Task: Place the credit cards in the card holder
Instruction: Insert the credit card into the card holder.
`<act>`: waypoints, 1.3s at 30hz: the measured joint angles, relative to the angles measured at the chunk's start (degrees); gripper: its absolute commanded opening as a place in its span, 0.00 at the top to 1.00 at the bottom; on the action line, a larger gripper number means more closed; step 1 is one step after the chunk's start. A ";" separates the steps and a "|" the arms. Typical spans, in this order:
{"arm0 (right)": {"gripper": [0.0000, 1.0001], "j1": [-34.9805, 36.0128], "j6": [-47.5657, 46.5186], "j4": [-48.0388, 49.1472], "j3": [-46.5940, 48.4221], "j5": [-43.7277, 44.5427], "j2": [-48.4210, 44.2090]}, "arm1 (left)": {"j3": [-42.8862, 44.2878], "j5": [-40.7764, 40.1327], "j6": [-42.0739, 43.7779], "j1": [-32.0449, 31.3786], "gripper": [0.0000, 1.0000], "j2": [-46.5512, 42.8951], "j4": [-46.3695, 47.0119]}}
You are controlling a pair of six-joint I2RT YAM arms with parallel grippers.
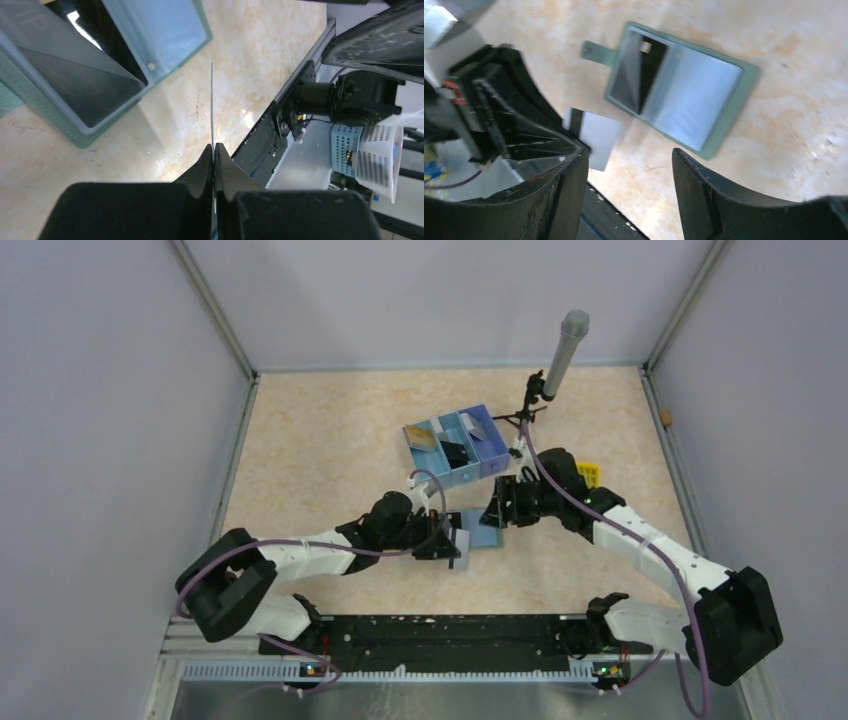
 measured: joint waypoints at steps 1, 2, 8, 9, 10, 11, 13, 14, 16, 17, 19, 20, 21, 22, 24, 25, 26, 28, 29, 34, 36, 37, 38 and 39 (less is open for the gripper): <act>0.45 0.00 0.52 -0.09 -0.94 2.29 0.04 | -0.35 -0.90 -1.40 0.00 1.00 1.03 1.09; 0.47 0.00 1.05 -0.13 -1.75 4.26 0.07 | -0.63 -1.66 -2.73 0.00 1.00 1.95 2.29; 0.57 -0.39 3.45 0.66 -5.60 15.43 2.32 | -0.83 -5.77 -8.50 0.00 1.00 6.25 8.31; 0.58 -0.55 3.52 1.11 -5.75 16.31 3.17 | -0.90 -6.29 -9.03 0.04 1.00 6.71 9.05; 0.61 -0.79 3.56 1.70 -5.79 16.96 4.20 | -0.94 -6.88 -9.42 0.09 1.00 7.17 9.70; 0.62 -1.05 3.56 2.67 -5.81 17.51 5.60 | -0.94 -7.26 -9.84 0.17 1.00 7.72 10.27; 0.64 -1.38 3.54 4.70 -6.03 18.05 8.39 | -0.94 -7.63 -10.47 0.50 1.00 8.70 11.15; 0.64 -1.51 3.54 5.33 -6.05 18.10 9.86 | -0.94 -7.76 -10.73 0.66 1.00 9.33 11.69; 0.65 -1.64 3.54 6.43 -6.05 18.08 12.11 | -0.94 -7.87 -11.15 1.01 1.00 10.58 12.66; 0.65 -1.73 3.54 6.86 -6.05 18.03 12.90 | -0.94 -8.00 -11.43 1.20 1.00 11.15 13.00; 0.66 -1.90 3.56 8.07 -6.23 17.90 13.75 | -0.94 -8.22 -11.82 1.53 1.00 11.85 13.29; 0.66 -1.97 3.54 8.57 -6.45 17.84 13.79 | -0.96 -8.33 -11.91 1.73 1.00 12.09 13.40; 0.66 -1.99 3.56 8.79 -6.60 17.79 13.81 | -0.96 -8.39 -12.00 2.01 1.00 12.33 13.62; 0.66 -2.01 3.56 9.18 -6.80 17.66 13.81 | -0.98 -8.39 -12.04 2.19 1.00 12.52 13.94; 0.67 -2.10 3.56 9.62 -7.10 17.38 13.81 | -1.05 -8.28 -12.13 2.78 1.00 12.98 14.86; 0.67 -2.19 3.56 9.70 -7.19 17.22 13.86 | -1.05 -8.17 -12.24 3.04 1.00 13.31 15.34; 0.67 -2.27 3.58 9.86 -7.19 17.16 14.03 | -1.05 -8.11 -12.26 3.23 1.00 13.68 15.89; 0.68 -2.34 3.56 10.27 -7.19 16.98 14.58 | -1.05 -7.93 -12.28 3.52 1.00 14.21 16.22; 0.69 -2.34 3.56 10.47 -7.19 16.87 14.97 | -1.05 -7.80 -12.26 3.63 1.00 14.58 16.37; 0.70 -2.36 3.63 11.15 -7.26 16.46 16.39 | -1.03 -6.71 -12.61 4.00 1.00 16.85 16.83; 0.71 -2.36 3.72 11.28 -7.26 16.31 16.46 | -1.03 -6.16 -13.18 4.24 1.00 17.70 17.44; 0.71 -2.36 3.87 11.30 -7.28 16.24 16.46 | -1.01 -5.95 -13.33 4.35 1.00 18.08 17.86; 0.71 -2.36 3.91 11.30 -7.28 16.20 16.46 | -0.94 -5.77 -13.49 4.44 1.00 18.32 18.08; 0.72 -2.36 3.96 11.30 -7.28 16.13 16.46 | -0.81 -5.55 -13.55 4.57 1.00 18.69 18.53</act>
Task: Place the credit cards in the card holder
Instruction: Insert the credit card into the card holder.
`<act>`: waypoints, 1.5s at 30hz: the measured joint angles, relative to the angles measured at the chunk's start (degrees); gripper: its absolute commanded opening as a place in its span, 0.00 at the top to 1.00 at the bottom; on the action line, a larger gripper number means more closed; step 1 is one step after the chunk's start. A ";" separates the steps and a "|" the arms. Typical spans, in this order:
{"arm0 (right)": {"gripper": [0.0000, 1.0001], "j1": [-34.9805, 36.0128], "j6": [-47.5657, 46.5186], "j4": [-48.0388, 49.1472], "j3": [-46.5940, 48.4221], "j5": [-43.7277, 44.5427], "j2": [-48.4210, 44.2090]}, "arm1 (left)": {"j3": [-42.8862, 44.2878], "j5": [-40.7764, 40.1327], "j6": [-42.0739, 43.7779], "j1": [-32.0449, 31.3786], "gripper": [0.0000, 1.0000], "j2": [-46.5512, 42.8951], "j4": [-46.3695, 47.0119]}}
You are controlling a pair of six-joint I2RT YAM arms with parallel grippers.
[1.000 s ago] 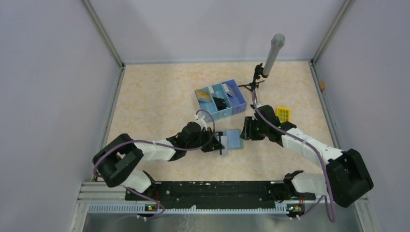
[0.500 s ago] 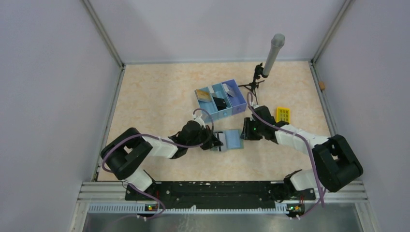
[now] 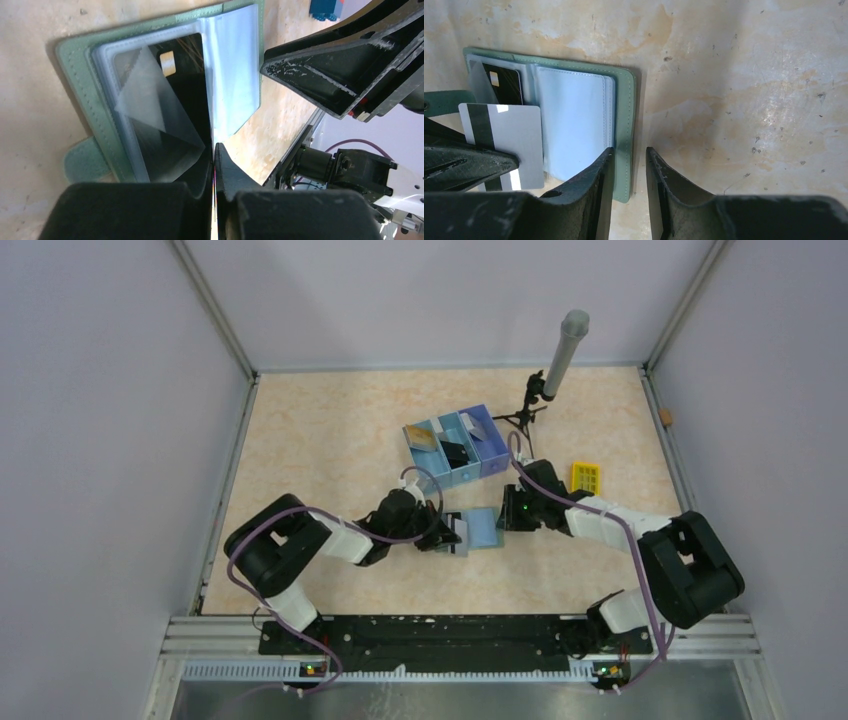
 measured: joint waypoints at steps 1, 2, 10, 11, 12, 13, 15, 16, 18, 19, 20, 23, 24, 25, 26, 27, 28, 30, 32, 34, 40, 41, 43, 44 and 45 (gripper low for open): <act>0.72 0.00 0.02 0.00 0.00 -0.02 0.00 | 0.17 0.09 -0.07 0.02 1.00 0.35 0.37; 0.72 0.00 0.04 -0.02 0.00 0.00 0.00 | 0.44 0.26 -0.22 0.09 1.00 0.79 0.81; 0.75 0.00 0.13 0.28 0.00 0.00 0.39 | 0.92 1.75 -1.73 0.50 1.00 2.58 3.15; 0.75 0.00 0.28 0.33 0.00 0.00 0.44 | 0.98 1.75 -1.92 0.52 1.00 2.60 3.39; 0.75 0.00 0.42 0.35 0.00 0.02 0.46 | 0.98 1.75 -2.19 0.59 1.00 2.60 3.69; 0.76 0.00 0.48 0.39 0.00 0.04 0.48 | 0.98 1.75 -2.47 0.63 1.00 2.67 4.11; 0.76 0.00 0.50 0.44 0.00 0.04 0.48 | 1.01 1.75 -3.02 0.68 1.00 3.17 5.09; 0.76 0.00 0.52 0.44 0.00 0.04 0.50 | 1.05 1.75 -3.26 0.70 1.00 3.56 5.44; 0.76 0.00 0.52 0.44 0.00 0.07 0.50 | 1.07 1.77 -3.61 0.72 1.00 4.39 5.99; 0.76 0.00 0.52 0.42 0.00 0.07 0.50 | 1.07 1.79 -3.80 0.74 1.00 4.72 6.16; 0.76 0.00 0.52 0.42 0.00 0.09 0.50 | 1.07 1.84 -4.02 0.76 1.00 5.05 6.49; 0.76 0.00 0.55 0.42 0.00 0.22 0.50 | 1.09 1.95 -4.39 0.76 1.00 5.35 6.82; 0.77 0.00 0.57 0.39 0.00 0.26 0.50 | 1.09 1.92 -4.44 0.76 1.00 5.35 6.99; 0.77 0.00 0.59 0.37 0.00 0.26 0.50 | 1.09 1.90 -4.48 0.76 1.00 5.35 7.02; 0.77 0.00 0.59 0.37 0.00 0.28 0.50 | 1.09 1.77 -4.52 0.76 1.00 5.35 6.99; 0.77 0.00 0.63 0.35 0.00 0.33 0.50 | 1.09 1.64 -4.55 0.76 1.00 5.35 6.99; 0.77 0.00 0.68 0.33 0.00 0.42 0.50 | 1.07 1.36 -4.57 0.76 1.00 5.35 6.99; 0.78 0.00 0.70 0.31 0.00 0.46 0.50 | 1.05 0.92 -4.66 0.76 1.00 5.33 6.97; 0.78 0.00 0.70 0.28 0.00 0.48 0.50 | 0.96 0.55 -4.72 0.76 1.00 5.33 6.97; 0.78 0.00 0.70 0.26 0.00 0.52 0.50 | 0.92 0.24 -4.90 0.76 1.00 5.33 6.99; 0.79 0.00 0.72 0.22 0.00 0.74 0.50 | 0.28 -0.68 -5.68 0.83 1.00 5.01 7.41; 0.79 0.00 0.72 0.22 0.02 0.76 0.50 | 0.11 -0.92 -5.79 0.83 1.00 4.92 7.41; 0.79 0.00 0.72 0.22 0.02 0.87 0.50 | -0.13 -1.38 -5.90 0.83 1.00 4.68 7.48; 0.79 0.00 0.72 0.22 0.02 0.90 0.50 | -0.15 -1.55 -5.95 0.83 1.00 4.66 7.48; 0.79 0.00 0.72 0.20 0.02 0.90 0.50 | -0.15 -1.55 -5.95 0.83 1.00 4.66 7.50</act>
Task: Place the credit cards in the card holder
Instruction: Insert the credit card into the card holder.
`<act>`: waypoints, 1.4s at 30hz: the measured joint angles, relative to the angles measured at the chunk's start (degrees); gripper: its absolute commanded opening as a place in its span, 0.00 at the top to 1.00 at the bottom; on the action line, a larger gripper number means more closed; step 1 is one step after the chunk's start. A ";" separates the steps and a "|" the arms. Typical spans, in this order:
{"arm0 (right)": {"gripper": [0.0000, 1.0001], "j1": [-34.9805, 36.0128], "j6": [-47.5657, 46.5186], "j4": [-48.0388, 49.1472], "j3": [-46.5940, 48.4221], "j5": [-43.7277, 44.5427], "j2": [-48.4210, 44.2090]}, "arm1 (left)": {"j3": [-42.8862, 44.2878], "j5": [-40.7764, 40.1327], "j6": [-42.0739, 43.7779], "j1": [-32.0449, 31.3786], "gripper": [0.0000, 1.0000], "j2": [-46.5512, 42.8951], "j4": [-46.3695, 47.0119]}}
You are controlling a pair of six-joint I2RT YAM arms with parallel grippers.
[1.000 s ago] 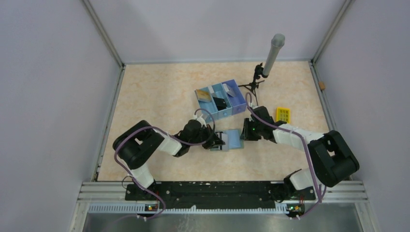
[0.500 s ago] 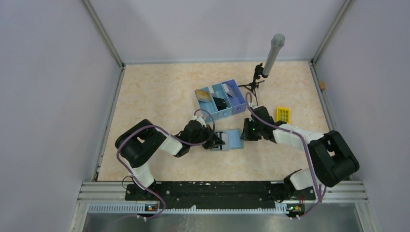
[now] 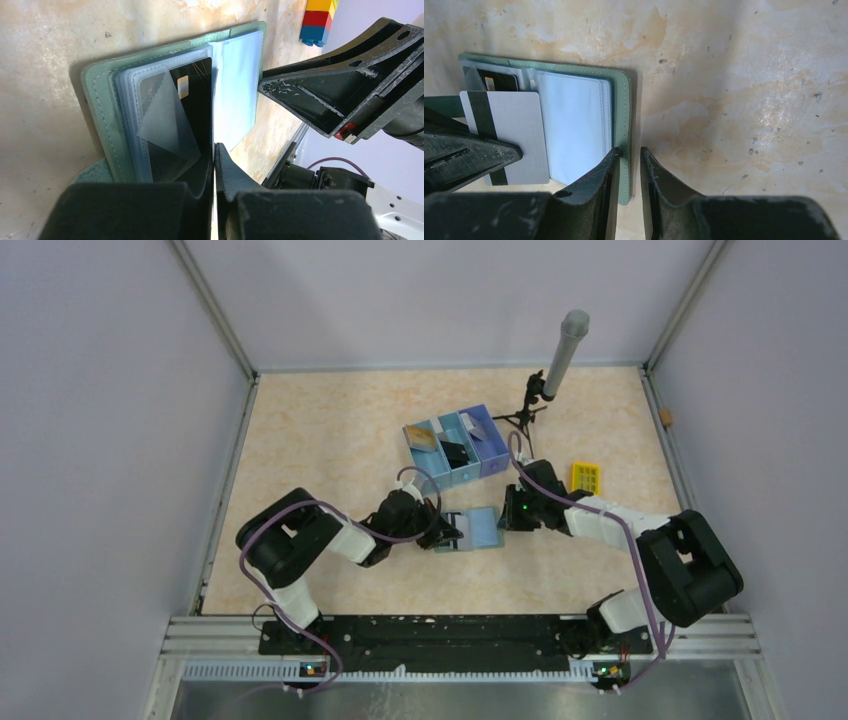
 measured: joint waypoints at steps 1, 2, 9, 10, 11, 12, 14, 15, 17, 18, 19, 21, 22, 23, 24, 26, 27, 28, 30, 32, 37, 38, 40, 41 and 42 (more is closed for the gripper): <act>0.79 0.00 0.00 -0.02 0.00 0.00 0.00 | 0.00 0.02 0.00 0.00 1.00 0.00 0.00; 0.79 0.00 0.00 -0.02 0.02 0.00 0.00 | 0.00 0.04 -0.02 0.00 1.00 0.02 0.04; 0.80 0.00 -0.02 -0.15 0.15 0.02 0.17 | 0.37 0.72 -0.04 0.04 1.00 0.79 0.68; 0.80 0.00 -0.02 -0.15 0.15 0.02 0.20 | 0.50 0.87 -0.02 0.04 1.00 0.87 0.72; 0.80 0.00 -0.02 -0.13 0.17 0.02 0.24 | 0.68 0.96 -0.02 0.04 1.00 1.01 0.79; 0.80 0.00 -0.02 -0.11 0.20 0.00 0.26 | 0.85 1.11 -0.02 0.04 1.00 1.25 0.85; 0.80 -0.02 -0.02 -0.04 0.26 0.00 0.42 | 1.09 1.31 -0.04 0.04 1.00 1.62 1.01; 0.80 -0.02 -0.02 0.11 0.31 -0.02 0.52 | 1.27 1.40 -0.04 0.04 1.00 1.84 1.11; 0.80 -0.11 -0.02 0.07 0.44 -0.09 0.63 | 1.51 1.55 -0.04 0.04 1.00 2.14 1.40; 0.80 -0.15 -0.02 0.04 0.48 -0.13 0.70 | 1.57 1.55 -0.04 0.04 1.00 2.34 1.66; 0.81 -0.15 -0.02 0.07 0.50 -0.17 0.74 | 1.64 1.53 -0.04 0.04 1.00 2.45 1.68; 0.81 -0.15 -0.02 0.09 0.55 -0.20 0.81 | 1.70 1.53 -0.04 0.04 1.00 2.58 1.81; 0.81 -0.15 -0.02 0.11 0.57 -0.22 0.83 | 1.77 1.53 -0.04 0.04 1.00 2.71 1.86; 0.81 -0.15 -0.02 0.13 0.57 -0.20 0.85 | 1.88 1.53 -0.04 0.04 1.00 2.80 1.90; 0.81 -0.15 -0.02 0.13 0.57 -0.22 0.85 | 1.92 1.51 -0.02 0.04 1.00 2.84 1.95; 0.81 -0.15 -0.02 0.13 0.59 -0.22 0.85 | 1.99 1.44 0.00 0.04 1.00 2.97 2.08; 0.82 -0.17 -0.02 0.13 0.57 -0.20 0.85 | 1.99 1.31 0.00 0.04 1.00 3.10 2.23; 0.82 -0.17 -0.04 0.13 0.59 -0.22 0.85 | 1.99 1.27 -0.02 0.04 1.00 3.26 2.49; 0.82 -0.15 -0.02 0.15 0.57 -0.20 0.85 | 1.99 1.11 -0.02 0.04 1.00 3.54 2.95; 0.82 -0.17 -0.02 0.20 0.57 -0.22 0.87 | 2.01 0.96 -0.02 0.04 1.00 3.85 3.52; 0.82 -0.17 -0.02 0.24 0.59 -0.20 0.90 | 2.08 0.37 0.00 0.04 1.00 4.72 5.01; 0.82 -0.17 -0.02 0.24 0.57 -0.22 0.90 | 2.08 0.11 0.02 0.04 1.00 4.72 5.05; 0.83 -0.17 -0.02 0.24 0.57 -0.22 0.90 | 2.10 -0.24 0.15 0.04 1.00 4.72 5.09; 0.83 -0.17 -0.04 0.24 0.59 -0.20 0.90 | 2.08 -0.31 0.20 0.04 1.00 4.72 5.11; 0.83 -0.17 -0.02 0.24 0.57 -0.22 0.90 | 2.10 -0.46 0.22 0.02 1.00 4.72 5.18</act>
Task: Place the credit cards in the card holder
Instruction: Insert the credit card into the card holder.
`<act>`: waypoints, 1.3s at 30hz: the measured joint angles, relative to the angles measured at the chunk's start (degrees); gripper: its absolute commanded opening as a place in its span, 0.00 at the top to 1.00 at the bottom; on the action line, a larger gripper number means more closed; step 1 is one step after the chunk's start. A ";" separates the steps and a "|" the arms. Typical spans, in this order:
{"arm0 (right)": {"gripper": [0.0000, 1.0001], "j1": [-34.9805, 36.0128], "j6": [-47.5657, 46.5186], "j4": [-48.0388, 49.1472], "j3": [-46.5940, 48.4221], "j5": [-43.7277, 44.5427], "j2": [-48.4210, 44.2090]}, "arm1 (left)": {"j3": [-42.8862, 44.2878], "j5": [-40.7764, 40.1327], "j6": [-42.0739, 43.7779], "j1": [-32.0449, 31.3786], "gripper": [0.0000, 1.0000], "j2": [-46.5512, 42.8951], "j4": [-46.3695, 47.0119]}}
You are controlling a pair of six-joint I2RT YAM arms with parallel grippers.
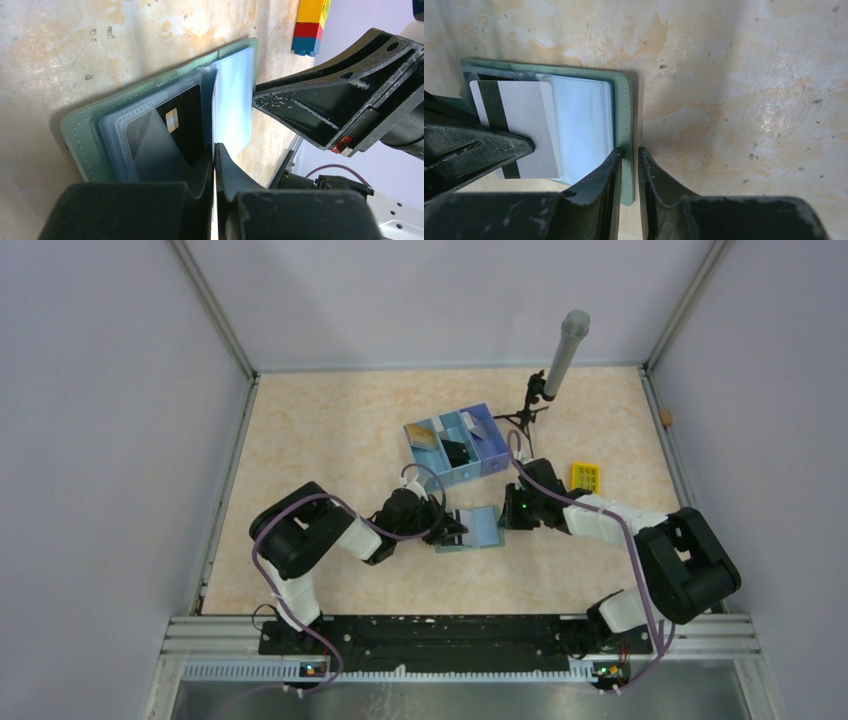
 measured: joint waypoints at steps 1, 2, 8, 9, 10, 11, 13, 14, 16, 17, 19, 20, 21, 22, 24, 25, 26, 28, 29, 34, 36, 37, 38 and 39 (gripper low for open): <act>0.83 0.00 0.00 0.00 0.02 0.02 0.00 | -0.02 -0.09 -0.02 0.00 1.00 0.00 0.13; 0.83 0.00 -0.02 0.00 0.00 0.02 0.02 | -0.02 -0.22 -0.02 0.00 1.00 0.00 0.26; 0.83 0.00 0.00 0.02 0.02 0.00 0.04 | -0.02 -1.11 -0.07 -0.35 1.00 0.39 1.11; 0.83 0.00 0.00 0.02 0.02 0.02 0.04 | 0.00 -1.20 -0.07 -0.50 1.00 0.39 1.09; 0.83 0.00 0.00 0.02 0.02 0.02 0.04 | 0.09 -1.29 -0.07 -0.66 1.00 0.39 1.03; 0.83 0.00 -0.02 0.02 0.02 0.00 0.04 | 0.22 -1.38 -0.09 -0.81 1.00 0.39 0.83; 0.83 0.00 -0.02 0.02 0.02 0.02 0.04 | 0.63 -1.68 -0.09 -1.14 0.95 0.39 0.31; 0.83 0.00 -0.02 0.02 0.02 0.02 0.04 | 0.87 -1.95 -0.07 -1.29 0.93 0.39 0.07; 0.83 0.00 -0.02 0.02 0.02 0.02 0.04 | 1.46 -2.32 0.07 -1.60 0.88 0.37 -1.09; 0.83 0.00 -0.02 0.02 0.00 0.02 0.04 | 1.79 -2.60 0.22 -1.64 0.85 0.35 -1.86; 0.83 0.00 -0.02 0.02 0.02 0.02 0.07 | 2.64 -3.06 0.87 -1.90 0.78 -0.04 -4.17; 0.83 0.00 -0.02 0.02 0.02 0.02 0.04 | 3.17 -3.28 1.18 -1.99 0.74 -0.48 -5.86; 0.84 0.00 -0.02 0.02 0.00 0.04 0.07 | 3.61 -3.52 1.64 -2.05 0.72 -0.94 -7.17; 0.84 0.00 -0.02 0.02 0.02 0.04 0.04 | 4.28 -3.91 2.14 -2.10 0.69 -1.57 -9.14; 0.84 0.00 -0.02 0.00 0.02 0.11 0.04 | 5.88 -4.66 3.69 -2.25 0.63 -2.89 -13.29; 0.84 0.00 -0.02 0.00 0.00 0.15 0.07 | 6.51 -5.01 4.57 -2.27 0.60 -3.28 -14.88; 0.85 0.00 -0.02 0.00 0.00 0.17 0.07 | 7.52 -5.38 5.22 -2.32 0.57 -3.74 -17.14; 0.85 0.00 -0.02 0.00 0.02 0.20 0.07 | 9.29 -6.14 6.75 -2.38 0.53 -4.37 -20.81; 0.85 0.00 -0.02 -0.02 0.02 0.20 0.07 | 10.08 -6.54 7.45 -2.47 0.51 -4.68 -22.56; 0.85 0.00 -0.02 -0.02 0.00 0.22 0.07 | 13.03 -8.66 10.29 -3.08 0.40 -6.05 -29.77; 0.85 0.00 -0.02 -0.02 0.02 0.22 0.07 | 14.10 -9.49 11.28 -3.41 0.34 -6.58 -32.37; 0.85 0.00 -0.02 -0.02 0.00 0.22 0.07 | 14.60 -10.01 11.82 -3.56 0.31 -6.86 -33.66; 0.85 0.00 -0.02 -0.02 0.02 0.24 0.07 | 15.15 -10.43 12.39 -3.69 0.30 -7.08 -34.88; 0.85 0.00 -0.04 -0.02 0.02 0.24 0.07 | 15.93 -10.91 13.09 -3.85 0.28 -7.28 -36.57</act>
